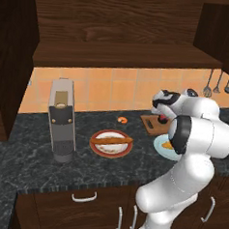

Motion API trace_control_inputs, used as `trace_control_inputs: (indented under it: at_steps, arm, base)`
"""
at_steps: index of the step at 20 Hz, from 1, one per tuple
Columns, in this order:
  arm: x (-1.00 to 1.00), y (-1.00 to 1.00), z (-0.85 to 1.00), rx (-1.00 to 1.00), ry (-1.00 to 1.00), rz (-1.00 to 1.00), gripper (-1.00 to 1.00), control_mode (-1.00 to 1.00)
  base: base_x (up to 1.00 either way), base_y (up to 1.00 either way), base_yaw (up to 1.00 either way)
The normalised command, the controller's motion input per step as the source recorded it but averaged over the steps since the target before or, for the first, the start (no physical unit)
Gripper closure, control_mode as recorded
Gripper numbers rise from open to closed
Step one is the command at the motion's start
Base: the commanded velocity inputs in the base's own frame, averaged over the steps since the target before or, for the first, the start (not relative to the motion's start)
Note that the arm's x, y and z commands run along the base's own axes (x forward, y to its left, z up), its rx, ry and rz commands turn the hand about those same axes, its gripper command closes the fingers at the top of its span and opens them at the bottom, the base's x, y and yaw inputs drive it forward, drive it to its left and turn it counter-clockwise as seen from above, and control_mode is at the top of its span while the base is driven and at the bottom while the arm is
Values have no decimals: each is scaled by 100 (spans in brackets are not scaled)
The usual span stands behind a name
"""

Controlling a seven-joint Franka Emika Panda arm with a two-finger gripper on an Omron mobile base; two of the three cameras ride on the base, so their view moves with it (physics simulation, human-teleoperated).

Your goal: From the different types of pastries on the counter, select a croissant and place it on the cutting board. Then retrieve a jar of jam from the cabinet and place it alongside the croissant on the cutting board.

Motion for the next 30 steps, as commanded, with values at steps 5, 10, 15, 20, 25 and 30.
trace_control_inputs:
  at_steps: [5,10,15,20,25,30]
  arm:
    - [46,-30,-8,0,-7,4,100,-100]
    - [-6,5,-66,-20,1,0,100,-100]
    - [28,3,0,2,1,0,100,-100]
    - [40,-11,-5,-2,3,0,100,-100]
    - [31,-8,0,0,2,1,100,-100]
    - [0,0,-30,-6,0,0,100,-100]
  base:
    - [0,0,0]
    - [0,0,0]
    - [0,0,0]
    - [0,0,0]
    - [0,0,0]
    - [0,0,0]
